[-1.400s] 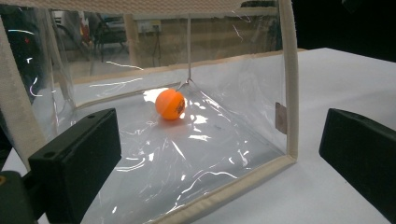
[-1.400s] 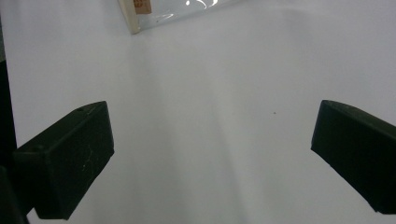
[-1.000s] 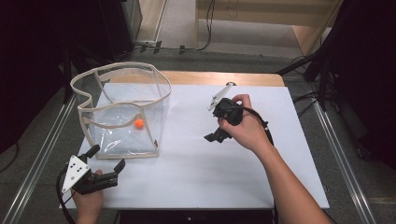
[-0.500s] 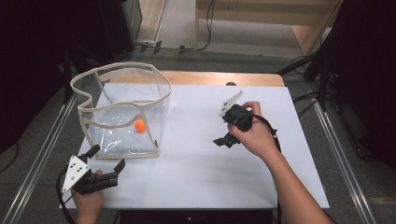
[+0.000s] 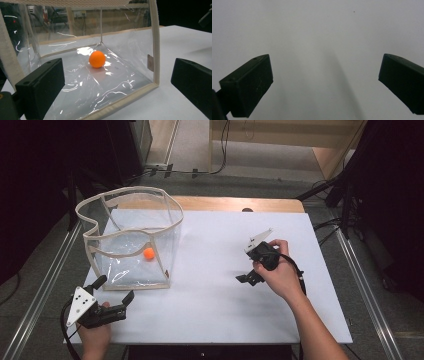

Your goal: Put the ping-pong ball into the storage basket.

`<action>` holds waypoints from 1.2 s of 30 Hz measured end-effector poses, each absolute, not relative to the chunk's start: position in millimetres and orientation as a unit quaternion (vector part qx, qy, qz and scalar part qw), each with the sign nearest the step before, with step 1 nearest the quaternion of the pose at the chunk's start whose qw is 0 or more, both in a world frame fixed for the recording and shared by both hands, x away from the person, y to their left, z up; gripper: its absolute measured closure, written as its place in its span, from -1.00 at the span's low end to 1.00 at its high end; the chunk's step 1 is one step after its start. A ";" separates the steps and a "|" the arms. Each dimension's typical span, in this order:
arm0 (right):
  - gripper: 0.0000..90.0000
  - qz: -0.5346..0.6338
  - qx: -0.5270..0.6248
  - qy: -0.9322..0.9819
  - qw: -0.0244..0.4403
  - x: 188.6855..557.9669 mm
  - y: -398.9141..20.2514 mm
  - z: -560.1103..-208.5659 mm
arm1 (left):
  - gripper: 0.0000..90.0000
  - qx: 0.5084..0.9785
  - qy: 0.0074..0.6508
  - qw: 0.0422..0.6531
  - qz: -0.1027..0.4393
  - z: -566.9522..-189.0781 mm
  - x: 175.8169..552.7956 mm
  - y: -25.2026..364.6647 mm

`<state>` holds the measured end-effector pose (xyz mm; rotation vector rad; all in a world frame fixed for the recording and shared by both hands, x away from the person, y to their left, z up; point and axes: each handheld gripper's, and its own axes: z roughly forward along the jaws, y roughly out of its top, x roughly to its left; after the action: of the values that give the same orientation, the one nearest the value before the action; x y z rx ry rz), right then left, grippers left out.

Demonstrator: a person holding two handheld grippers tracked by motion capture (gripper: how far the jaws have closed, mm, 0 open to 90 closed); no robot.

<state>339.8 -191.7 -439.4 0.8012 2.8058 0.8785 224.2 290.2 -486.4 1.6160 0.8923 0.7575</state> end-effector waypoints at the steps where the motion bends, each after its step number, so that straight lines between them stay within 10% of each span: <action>1: -1.00 0.288 0.262 0.920 0.049 338.8 -193.7 -440.9 | -1.00 0.681 0.376 0.542 0.319 -486.4 224.3 290.2; 36: -1.00 0.379 0.303 0.872 0.071 295.2 -248.6 -479.2 | -1.00 0.681 0.377 0.540 0.322 -486.6 223.6 289.7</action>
<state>295.2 -248.6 -479.2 0.9116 2.6207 1.1382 223.6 289.7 -486.6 1.6177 0.8957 0.7648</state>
